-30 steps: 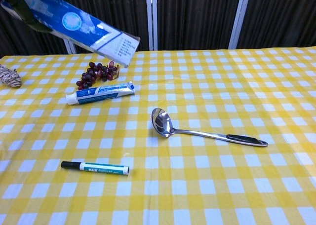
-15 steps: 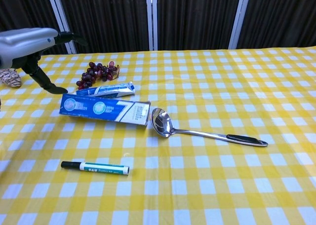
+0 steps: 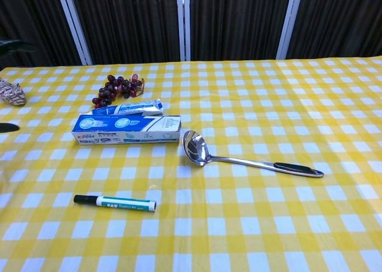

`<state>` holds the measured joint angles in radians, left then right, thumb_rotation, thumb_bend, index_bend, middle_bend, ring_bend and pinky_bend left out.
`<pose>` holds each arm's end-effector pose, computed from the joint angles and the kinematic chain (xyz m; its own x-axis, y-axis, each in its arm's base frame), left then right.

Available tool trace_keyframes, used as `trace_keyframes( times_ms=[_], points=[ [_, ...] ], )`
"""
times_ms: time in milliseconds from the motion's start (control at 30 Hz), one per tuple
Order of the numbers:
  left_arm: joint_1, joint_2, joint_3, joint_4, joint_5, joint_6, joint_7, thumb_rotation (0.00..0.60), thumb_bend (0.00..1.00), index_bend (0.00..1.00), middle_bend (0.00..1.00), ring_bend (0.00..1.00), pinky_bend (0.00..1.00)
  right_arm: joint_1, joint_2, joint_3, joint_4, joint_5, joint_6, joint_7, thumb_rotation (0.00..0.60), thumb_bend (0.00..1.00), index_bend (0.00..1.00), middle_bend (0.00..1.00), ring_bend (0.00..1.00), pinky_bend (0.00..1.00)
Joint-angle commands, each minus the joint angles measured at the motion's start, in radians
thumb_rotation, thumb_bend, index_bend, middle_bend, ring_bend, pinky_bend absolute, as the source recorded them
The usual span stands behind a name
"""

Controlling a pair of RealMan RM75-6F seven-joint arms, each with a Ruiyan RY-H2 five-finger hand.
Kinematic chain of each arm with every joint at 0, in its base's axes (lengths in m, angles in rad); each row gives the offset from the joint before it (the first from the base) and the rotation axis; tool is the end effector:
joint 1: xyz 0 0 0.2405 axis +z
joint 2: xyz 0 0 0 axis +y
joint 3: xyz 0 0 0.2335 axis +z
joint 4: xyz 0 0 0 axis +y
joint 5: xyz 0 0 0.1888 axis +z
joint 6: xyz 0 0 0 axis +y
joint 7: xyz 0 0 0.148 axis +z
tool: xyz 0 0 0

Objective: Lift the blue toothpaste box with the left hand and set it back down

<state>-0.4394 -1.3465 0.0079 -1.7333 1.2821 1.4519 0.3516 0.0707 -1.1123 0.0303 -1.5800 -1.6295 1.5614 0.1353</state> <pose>-0.1964 0.2461 0.0880 0.4117 0.0412 0.9104 0.9004 -0.1728 -0.3994 -0.2706 -0.1730 0.1729 0.3079 0.0346 0.9508 -0.9421 -0.1281 0.3098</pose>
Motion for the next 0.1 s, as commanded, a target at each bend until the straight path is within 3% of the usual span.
trace_keyframes(
  times_ms=[33,100],
  points=[
    [0.120,0.007,0.084,0.064,0.123,0.151,-0.038,0.600,0.00,0.00,0.00,0.00,0.00,0.000,-0.003,0.001,0.002,0.001,0.000,-0.006,0.600,0.12,0.01,0.00,0.00,0.00],
    [0.157,0.004,0.103,0.089,0.164,0.201,-0.048,0.600,0.00,0.00,0.00,0.00,0.00,-0.001,-0.006,0.001,0.003,0.001,0.002,-0.013,0.600,0.12,0.01,0.00,0.00,0.00]
  ],
)
